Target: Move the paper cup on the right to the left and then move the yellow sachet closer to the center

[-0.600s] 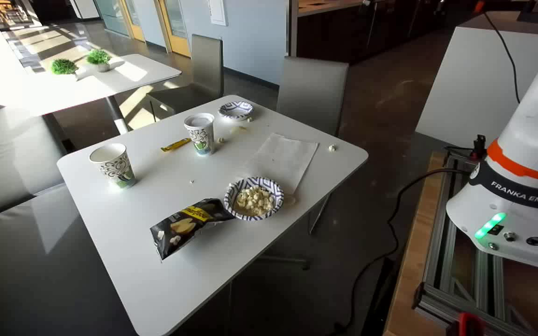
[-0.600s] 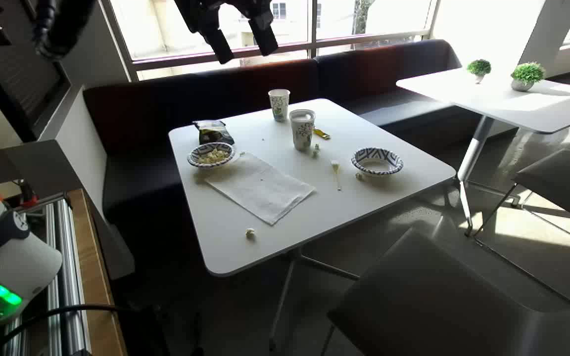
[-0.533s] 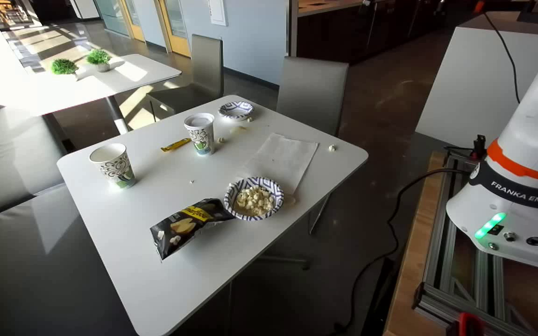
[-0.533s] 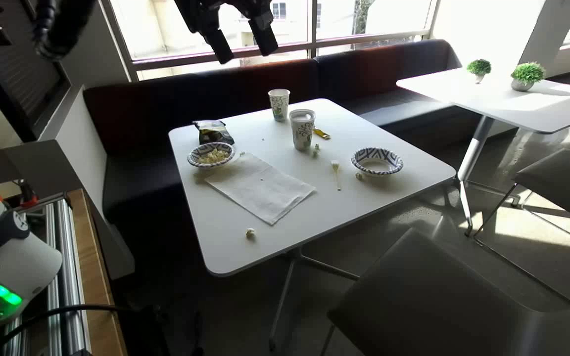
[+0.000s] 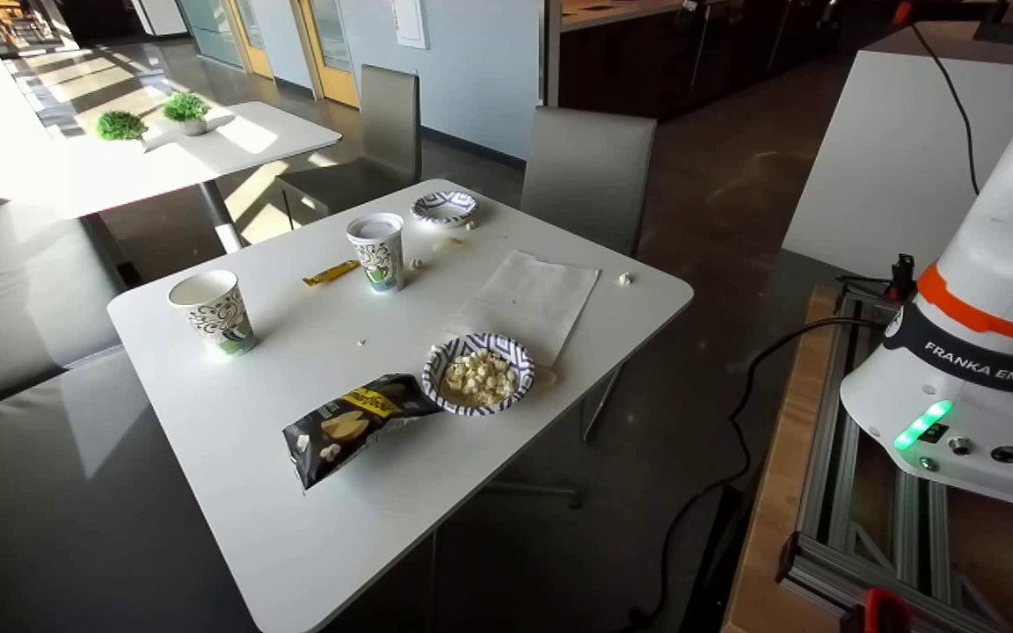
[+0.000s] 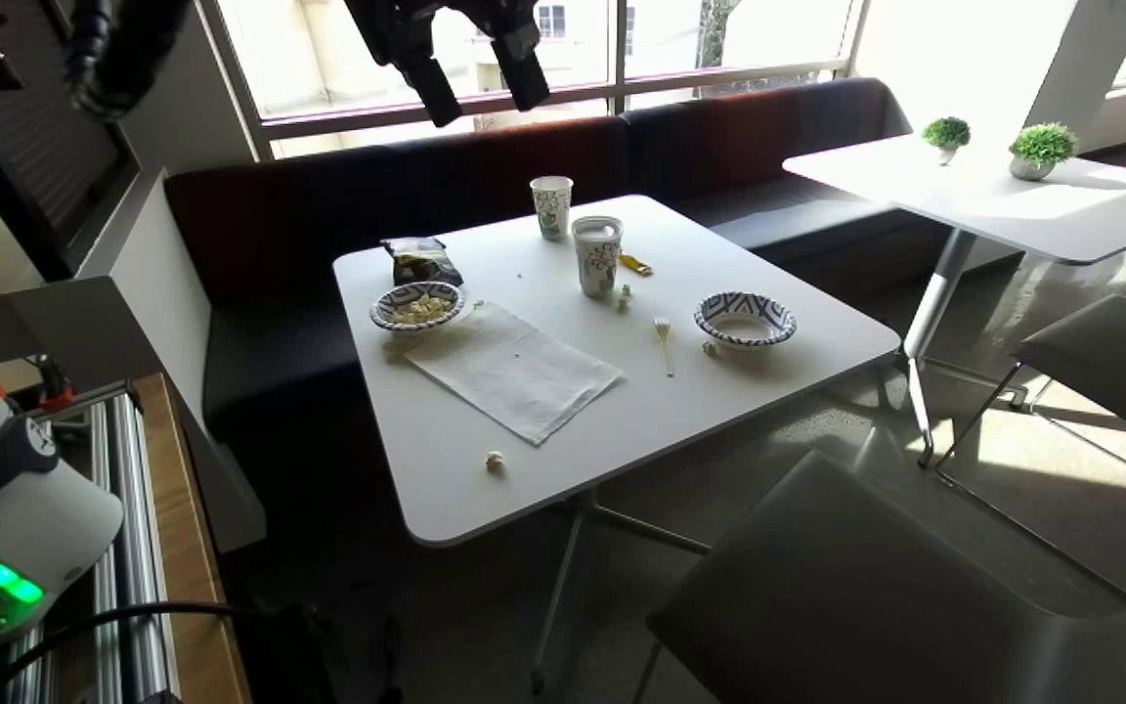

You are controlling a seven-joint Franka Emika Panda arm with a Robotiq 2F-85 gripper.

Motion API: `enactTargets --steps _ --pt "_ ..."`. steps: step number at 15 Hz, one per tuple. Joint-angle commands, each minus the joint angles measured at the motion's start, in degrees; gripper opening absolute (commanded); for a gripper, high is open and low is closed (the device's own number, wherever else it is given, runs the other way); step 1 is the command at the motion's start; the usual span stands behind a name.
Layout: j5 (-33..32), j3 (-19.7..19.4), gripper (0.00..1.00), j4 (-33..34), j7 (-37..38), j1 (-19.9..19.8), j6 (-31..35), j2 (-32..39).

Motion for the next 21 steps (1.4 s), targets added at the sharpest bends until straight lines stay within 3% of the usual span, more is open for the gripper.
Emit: enactTargets --steps 1,4,7,10,13,15,18,19,21 --pt "3.97 1.52 1.0 0.43 -0.22 2.9 -1.77 0.03" --pt "6.33 8.39 1.0 -0.17 5.49 5.91 -5.58 0.59" --pt "6.07 17.27 1.0 -0.71 16.91 7.61 -8.62 2.9" --pt "6.03 23.68 1.0 2.17 29.01 8.39 -9.74 9.28" --pt "11.01 24.61 1.0 8.67 32.74 10.28 -14.01 19.18" --pt "17.43 22.99 1.0 11.68 29.58 12.64 -8.93 24.25" --pt "22.26 23.4 1.0 17.8 31.7 12.8 -1.43 32.72" --pt "19.06 23.7 1.0 12.92 31.28 12.35 -3.49 26.63" --pt "19.24 23.64 1.0 14.68 31.25 12.39 -2.8 29.37"
